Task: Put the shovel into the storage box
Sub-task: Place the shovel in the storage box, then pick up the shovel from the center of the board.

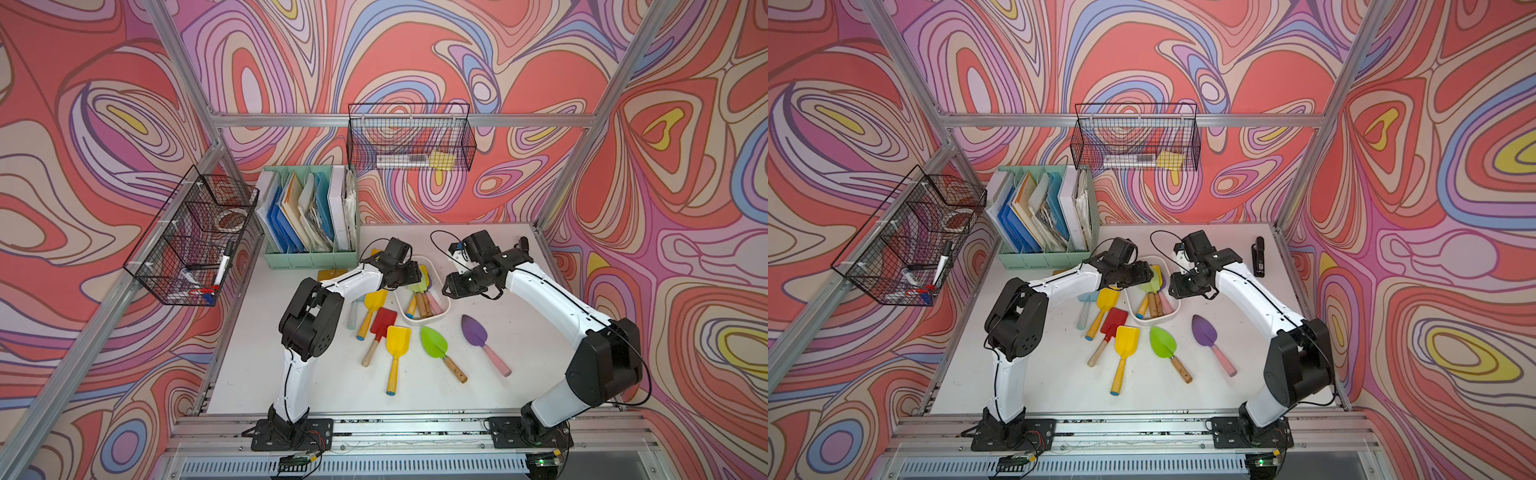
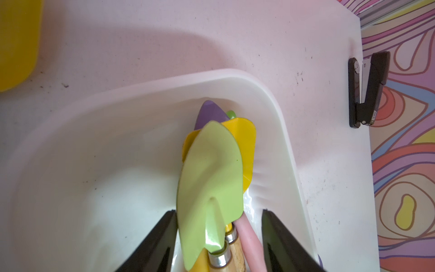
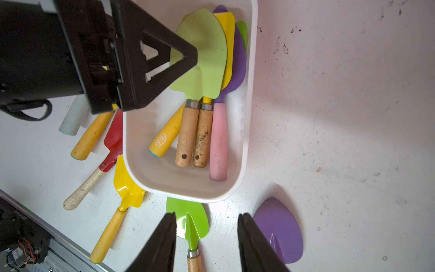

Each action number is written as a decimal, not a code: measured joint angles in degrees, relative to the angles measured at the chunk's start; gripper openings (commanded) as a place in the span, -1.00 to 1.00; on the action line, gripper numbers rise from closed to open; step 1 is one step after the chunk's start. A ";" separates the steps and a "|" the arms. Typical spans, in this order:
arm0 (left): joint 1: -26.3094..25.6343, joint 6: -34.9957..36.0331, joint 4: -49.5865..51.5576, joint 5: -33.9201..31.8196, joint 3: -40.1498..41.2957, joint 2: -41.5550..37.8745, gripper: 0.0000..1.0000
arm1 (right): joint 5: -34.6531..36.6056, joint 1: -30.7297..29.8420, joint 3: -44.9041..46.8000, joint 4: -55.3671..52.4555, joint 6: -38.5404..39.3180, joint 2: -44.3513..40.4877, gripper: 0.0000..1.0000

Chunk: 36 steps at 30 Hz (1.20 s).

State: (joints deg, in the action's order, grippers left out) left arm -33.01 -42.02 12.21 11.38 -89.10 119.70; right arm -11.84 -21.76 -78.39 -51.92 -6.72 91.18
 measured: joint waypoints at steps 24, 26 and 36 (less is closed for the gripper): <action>-1.07 6.49 13.11 -7.34 -6.03 -8.15 0.40 | 1.51 -0.04 1.11 -0.42 0.00 -2.36 -0.12; -0.76 7.74 16.41 -9.18 -7.74 -9.09 0.32 | 1.55 -0.04 1.11 -0.42 0.00 -2.36 -0.12; 6.21 16.39 36.28 -13.51 -16.13 -8.79 0.15 | 1.53 -0.04 1.09 -0.52 0.04 -2.36 -0.14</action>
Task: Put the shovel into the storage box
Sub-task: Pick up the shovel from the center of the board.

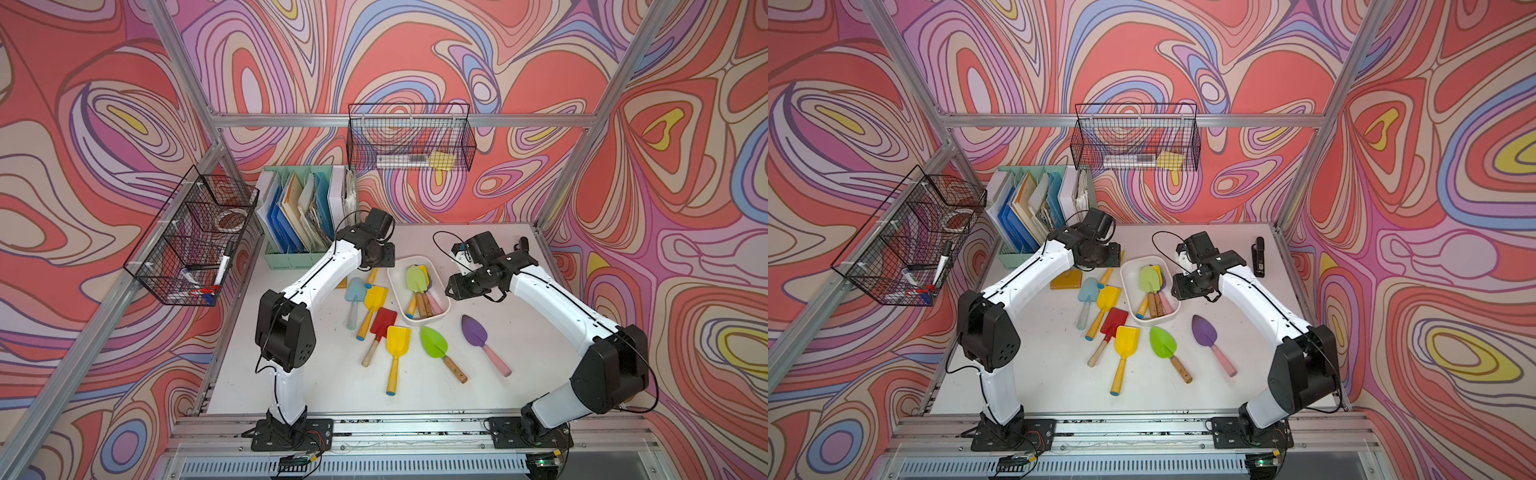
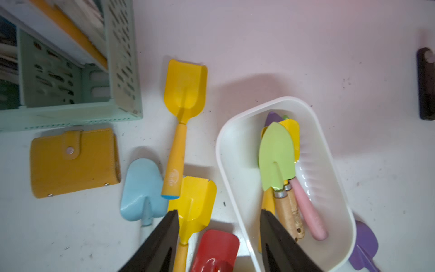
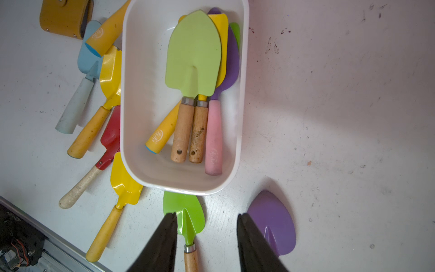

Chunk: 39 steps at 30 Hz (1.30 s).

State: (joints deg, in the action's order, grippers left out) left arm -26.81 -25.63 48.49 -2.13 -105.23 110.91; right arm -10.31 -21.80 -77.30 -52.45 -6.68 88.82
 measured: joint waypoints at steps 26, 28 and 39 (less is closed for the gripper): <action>4.20 11.15 12.79 0.50 -11.23 17.42 0.11 | 0.00 0.00 -1.51 -0.94 -0.52 0.76 -0.16; 4.20 11.34 12.74 1.60 -11.34 17.59 0.12 | 0.02 0.00 -1.53 -0.96 -0.55 1.22 -0.16; 4.20 12.39 12.81 2.21 -13.46 21.75 0.11 | 0.00 0.00 -1.55 -0.96 -0.90 1.73 -0.16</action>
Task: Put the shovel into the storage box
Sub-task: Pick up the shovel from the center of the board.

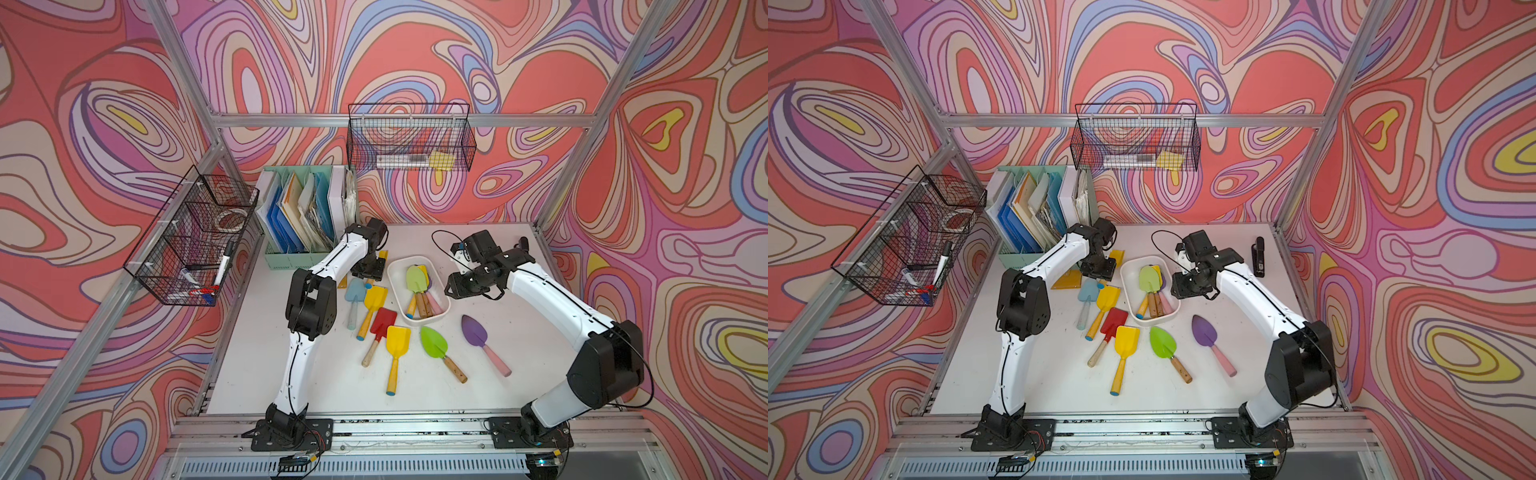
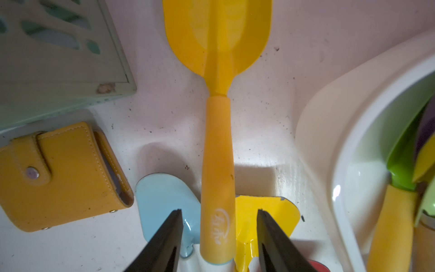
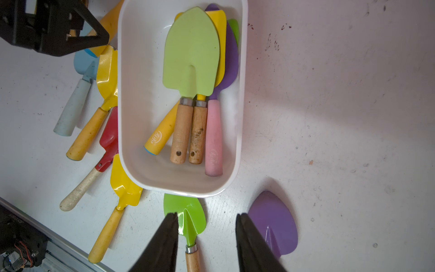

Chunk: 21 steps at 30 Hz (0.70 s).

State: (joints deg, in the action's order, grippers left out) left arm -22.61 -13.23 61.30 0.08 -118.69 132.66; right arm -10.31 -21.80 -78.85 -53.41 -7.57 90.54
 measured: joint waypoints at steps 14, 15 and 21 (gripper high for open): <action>0.00 0.39 -0.07 -0.42 -1.70 2.36 -0.08 | 0.02 0.00 -0.35 -0.15 -0.44 0.02 -0.17; 0.00 0.39 -0.07 -0.46 -1.79 2.49 -0.08 | 0.02 0.00 -0.44 -0.17 -0.46 0.02 -0.17; 0.00 0.42 -0.04 -0.50 -2.21 3.91 -0.20 | 0.02 0.00 -0.66 -0.20 -0.48 0.02 -0.17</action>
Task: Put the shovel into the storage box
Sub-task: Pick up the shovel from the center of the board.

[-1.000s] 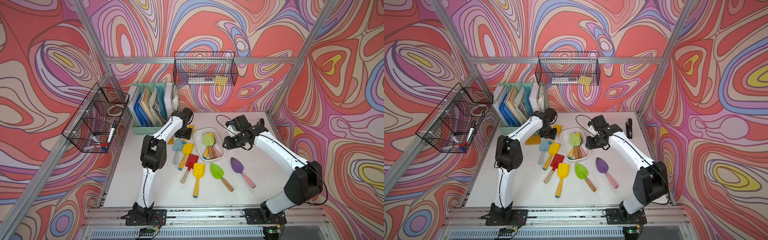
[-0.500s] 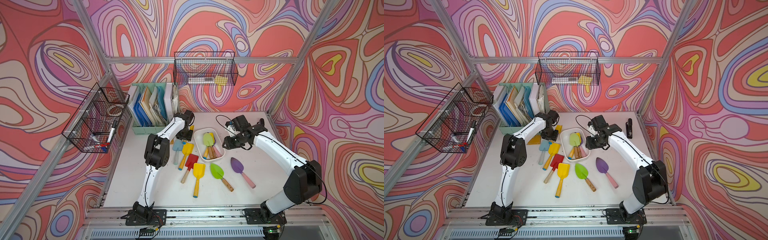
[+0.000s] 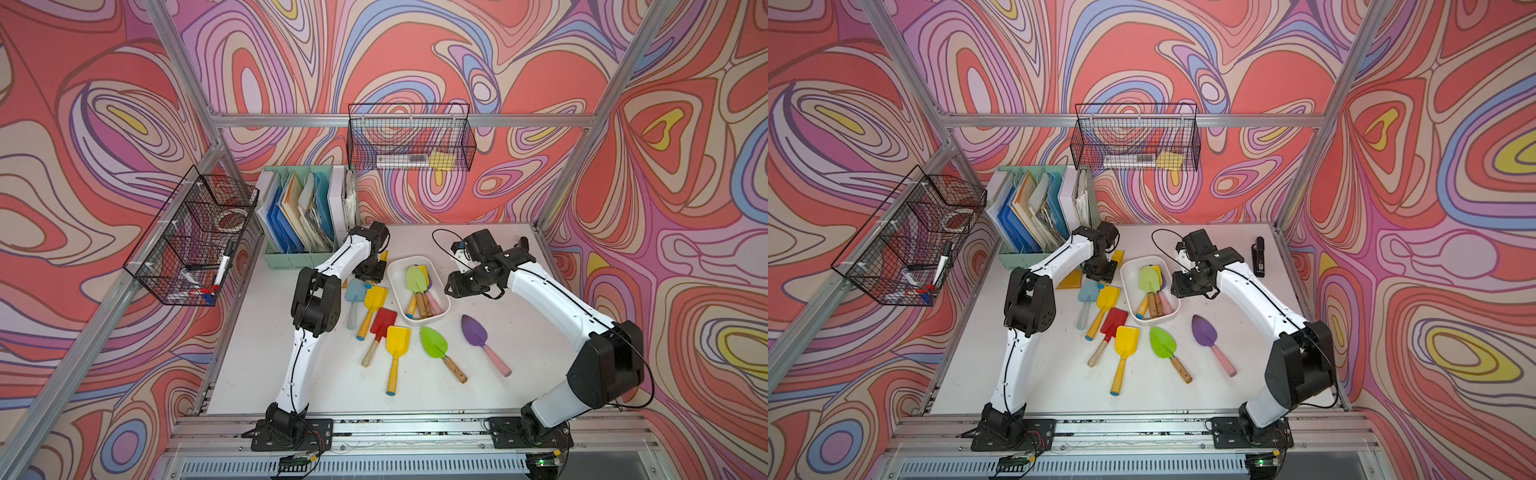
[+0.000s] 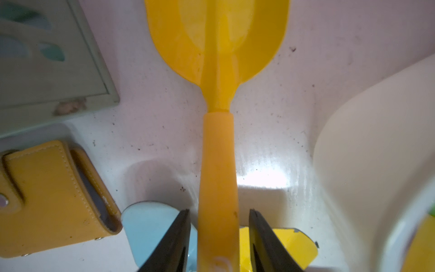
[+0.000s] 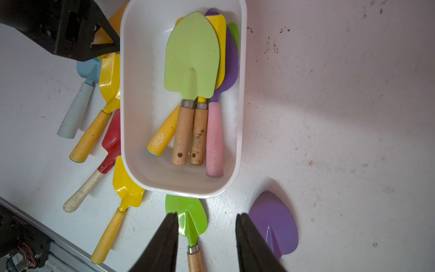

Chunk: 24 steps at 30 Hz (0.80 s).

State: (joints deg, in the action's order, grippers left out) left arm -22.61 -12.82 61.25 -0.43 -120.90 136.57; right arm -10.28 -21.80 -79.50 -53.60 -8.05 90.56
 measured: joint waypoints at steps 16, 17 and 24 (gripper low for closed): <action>0.00 -0.68 -0.13 -1.57 0.00 -0.31 -0.94 | 0.00 0.00 -0.11 0.02 -0.55 0.00 -0.17; 0.00 -0.72 -0.13 -1.88 0.00 -0.72 -0.95 | 0.00 0.00 -0.13 0.02 -0.70 0.00 -0.17; 0.00 -1.38 -0.15 -2.99 0.00 -5.38 -1.00 | 0.04 0.00 -0.63 1.57 -4.13 0.83 -0.18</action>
State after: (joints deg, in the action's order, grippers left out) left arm -22.61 -14.20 61.10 -3.42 -120.90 131.20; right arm -10.24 -21.80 -80.14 -52.03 -12.19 91.39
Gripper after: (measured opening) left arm 0.285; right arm 0.415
